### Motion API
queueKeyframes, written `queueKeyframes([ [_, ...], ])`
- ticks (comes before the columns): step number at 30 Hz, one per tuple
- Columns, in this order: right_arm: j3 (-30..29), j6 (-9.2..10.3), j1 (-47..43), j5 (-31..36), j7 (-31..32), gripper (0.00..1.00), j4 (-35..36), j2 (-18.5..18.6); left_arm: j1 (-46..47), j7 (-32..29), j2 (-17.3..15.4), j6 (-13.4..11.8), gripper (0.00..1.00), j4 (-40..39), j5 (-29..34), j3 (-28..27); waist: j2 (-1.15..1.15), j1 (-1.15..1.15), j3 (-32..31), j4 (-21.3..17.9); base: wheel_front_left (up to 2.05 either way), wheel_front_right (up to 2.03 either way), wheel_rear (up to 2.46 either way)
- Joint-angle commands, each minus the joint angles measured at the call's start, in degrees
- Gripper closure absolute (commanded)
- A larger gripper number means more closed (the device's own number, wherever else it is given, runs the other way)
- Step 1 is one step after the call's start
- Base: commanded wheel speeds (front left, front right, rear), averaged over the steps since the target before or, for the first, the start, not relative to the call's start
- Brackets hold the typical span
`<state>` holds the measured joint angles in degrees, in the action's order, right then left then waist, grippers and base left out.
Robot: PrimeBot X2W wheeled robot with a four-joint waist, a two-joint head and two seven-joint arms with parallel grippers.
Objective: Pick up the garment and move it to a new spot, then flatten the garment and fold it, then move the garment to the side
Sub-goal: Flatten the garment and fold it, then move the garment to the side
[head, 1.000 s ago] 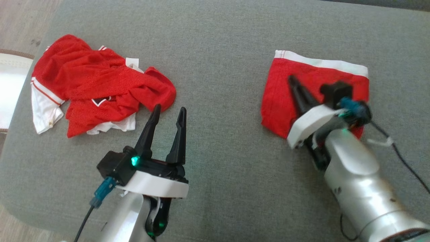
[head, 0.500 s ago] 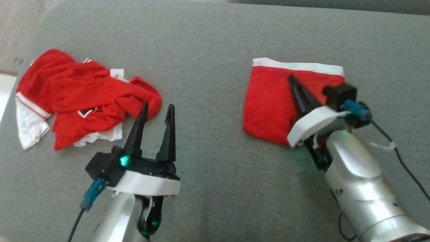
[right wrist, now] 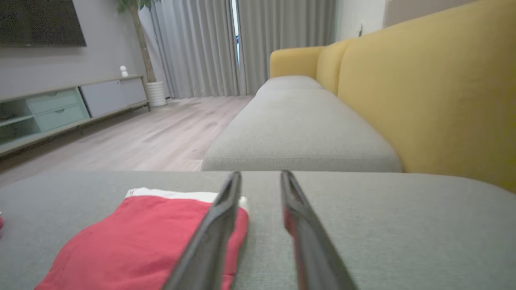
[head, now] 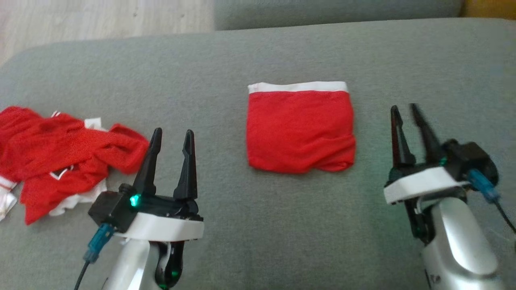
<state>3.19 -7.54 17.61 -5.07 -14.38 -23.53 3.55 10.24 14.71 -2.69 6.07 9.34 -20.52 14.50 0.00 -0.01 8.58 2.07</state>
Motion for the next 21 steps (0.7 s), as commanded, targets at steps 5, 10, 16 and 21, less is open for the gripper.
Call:
queueKeyframes([
  [5, 0.90, 0.05, -5.25, 0.85, -0.62, 0.00, 8.76, -0.68, -0.18, 0.29, -0.19, 0.20, 0.00, -1.07, 1.26, -2.88, 0.00, 0.01, -1.79, -3.39, 0.00, 0.00, 0.00],
  [10, 1.78, 0.05, -9.33, -0.49, -0.62, 0.00, 11.32, -0.68, -1.26, 0.29, -0.19, -0.27, 0.00, -0.12, 1.36, -4.03, 0.00, 0.01, -2.04, -4.71, 0.00, 0.00, 0.00],
  [16, 1.40, 0.05, -9.73, -1.33, -0.62, 0.00, 12.30, -0.68, -1.88, 0.29, -0.19, -0.24, 0.00, 0.22, 1.36, -3.68, 0.00, 0.01, -2.16, -4.43, 0.00, 0.00, 0.00],
  [21, 1.07, 0.05, -9.09, -1.36, -0.62, 0.00, 12.25, -0.68, -1.85, 0.29, -0.19, -0.25, 0.00, 0.20, 1.26, -3.39, 0.00, 0.01, -2.11, -3.95, 0.00, 0.00, 0.00],
])
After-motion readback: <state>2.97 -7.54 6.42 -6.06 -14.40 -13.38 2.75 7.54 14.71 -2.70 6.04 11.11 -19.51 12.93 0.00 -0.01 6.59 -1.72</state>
